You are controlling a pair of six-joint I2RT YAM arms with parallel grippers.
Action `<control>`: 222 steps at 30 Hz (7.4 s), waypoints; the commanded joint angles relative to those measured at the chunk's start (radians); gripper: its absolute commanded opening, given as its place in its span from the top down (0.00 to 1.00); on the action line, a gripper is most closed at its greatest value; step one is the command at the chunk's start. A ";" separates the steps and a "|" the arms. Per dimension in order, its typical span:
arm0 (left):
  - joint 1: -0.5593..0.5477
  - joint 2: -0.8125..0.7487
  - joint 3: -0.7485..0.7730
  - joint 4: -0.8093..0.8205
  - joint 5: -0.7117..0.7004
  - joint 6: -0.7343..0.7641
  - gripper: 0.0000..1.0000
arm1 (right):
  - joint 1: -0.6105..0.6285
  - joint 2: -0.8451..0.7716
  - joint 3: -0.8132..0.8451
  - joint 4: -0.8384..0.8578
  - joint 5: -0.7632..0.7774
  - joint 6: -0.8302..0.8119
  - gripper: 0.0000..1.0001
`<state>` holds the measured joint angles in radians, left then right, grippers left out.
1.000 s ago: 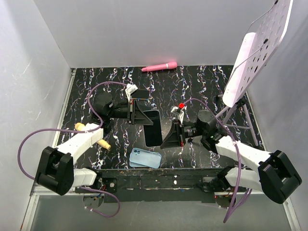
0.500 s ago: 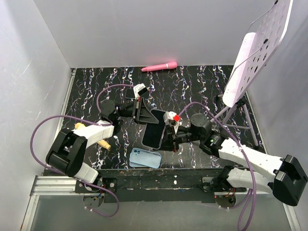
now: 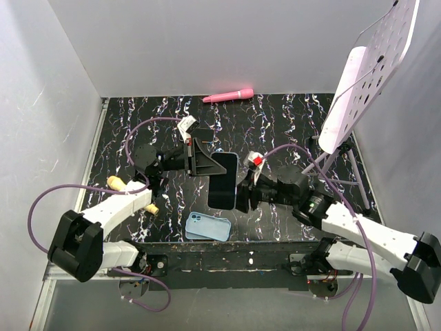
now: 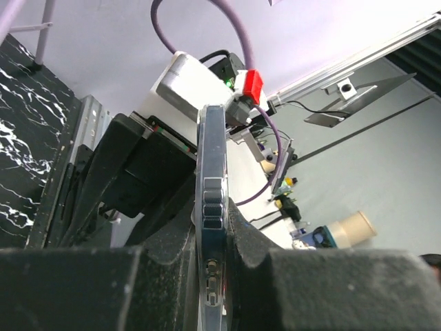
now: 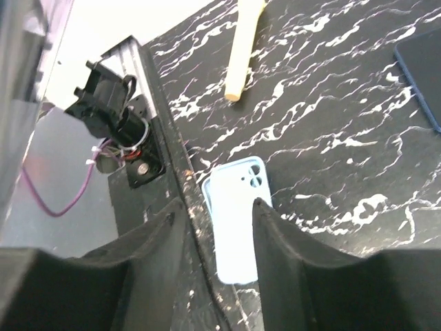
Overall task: Take the phone out of the phone case
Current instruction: Remove the phone case from the phone.
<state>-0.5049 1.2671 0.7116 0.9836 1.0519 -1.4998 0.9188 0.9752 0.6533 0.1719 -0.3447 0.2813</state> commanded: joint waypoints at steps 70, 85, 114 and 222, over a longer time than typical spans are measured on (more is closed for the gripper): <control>0.058 -0.081 -0.004 -0.159 -0.044 0.119 1.00 | -0.175 -0.063 -0.173 0.624 -0.580 0.578 0.44; 0.058 -0.091 -0.018 -0.145 -0.029 0.104 1.00 | -0.175 0.077 -0.129 0.839 -0.611 0.694 0.51; -0.026 -0.109 -0.146 0.105 -0.230 -0.174 1.00 | -0.167 0.192 -0.021 0.221 0.136 0.176 0.99; 0.005 -0.767 -0.408 -0.290 -0.238 0.630 0.35 | -0.149 0.573 0.000 1.431 -0.395 1.630 0.99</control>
<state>-0.4942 0.5030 0.1986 0.6842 0.6369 -0.9642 0.7746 1.5726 0.6128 1.3354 -0.7712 1.9091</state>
